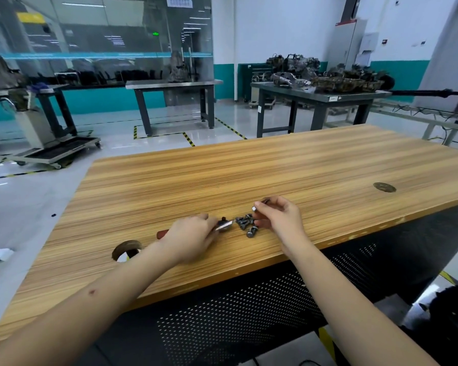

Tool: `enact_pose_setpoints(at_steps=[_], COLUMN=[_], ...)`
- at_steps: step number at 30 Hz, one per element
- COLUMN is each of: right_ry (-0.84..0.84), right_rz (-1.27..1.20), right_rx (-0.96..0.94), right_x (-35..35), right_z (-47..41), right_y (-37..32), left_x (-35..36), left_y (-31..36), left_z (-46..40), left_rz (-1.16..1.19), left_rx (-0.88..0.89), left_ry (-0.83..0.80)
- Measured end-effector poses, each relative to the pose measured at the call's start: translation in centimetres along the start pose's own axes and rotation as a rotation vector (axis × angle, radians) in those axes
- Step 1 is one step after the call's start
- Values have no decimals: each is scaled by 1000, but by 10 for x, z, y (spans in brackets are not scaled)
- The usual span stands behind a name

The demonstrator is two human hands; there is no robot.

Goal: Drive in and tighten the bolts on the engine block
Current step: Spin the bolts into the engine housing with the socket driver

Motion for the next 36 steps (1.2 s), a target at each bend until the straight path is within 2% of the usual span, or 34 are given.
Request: enact_pose_setpoints(at_steps=[3,5,8,12,21,31,36], right_ry=[63,48,11,-23,-147,-53,0], right_rz=[-332,-437,-481,-464,-177,-56,-101], right_rx=[156,177,158,133,-27,-85,-128], right_x=[-3,-2,0,1,-1,-7,-9], right_z=[0,-1,-2,-4,-7,-8,-3], right_y=[1,-3,-11,-17,-31,-37,-36], left_x=[-19,-23,-23,-24,-24,-25,-20], left_y=[6,19,39,46,49,61,68], left_z=[3,3,3,3,1,-3,-5], left_rz=[657,834,854,849,872,700,790], left_rx=[-37,-24,49,56,73,110,121], left_ry=[77,20,20,41,-39,65,31])
Point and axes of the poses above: each hand's wrist, its own z-axis away from the middle knuckle, its own x-axis out of the palm, y = z × x, the point moved 5 cm from there along -z, towards the middle knuckle, and after that the axes turned 12 degrees about -x, right-handed, at the moved point
